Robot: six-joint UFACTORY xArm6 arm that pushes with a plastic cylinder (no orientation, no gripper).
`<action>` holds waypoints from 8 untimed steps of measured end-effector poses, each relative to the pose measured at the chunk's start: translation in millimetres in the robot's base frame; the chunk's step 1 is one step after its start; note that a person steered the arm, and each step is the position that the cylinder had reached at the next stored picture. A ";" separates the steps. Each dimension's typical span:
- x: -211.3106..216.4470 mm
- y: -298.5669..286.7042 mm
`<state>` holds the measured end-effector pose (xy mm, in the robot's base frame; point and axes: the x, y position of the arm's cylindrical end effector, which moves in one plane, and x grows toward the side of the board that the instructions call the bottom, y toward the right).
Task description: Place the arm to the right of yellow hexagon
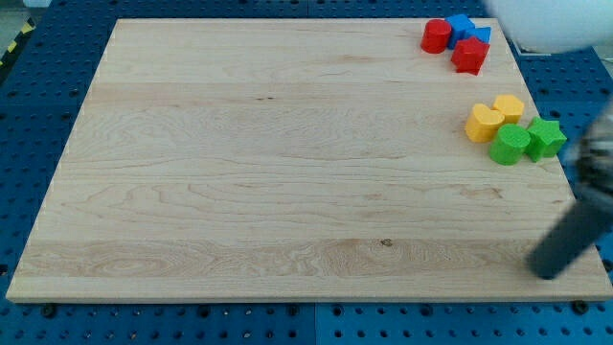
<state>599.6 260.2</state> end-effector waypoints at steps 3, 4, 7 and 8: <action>-48.7 84.0; -99.8 84.9; -214.7 61.3; -214.7 28.6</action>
<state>384.9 288.7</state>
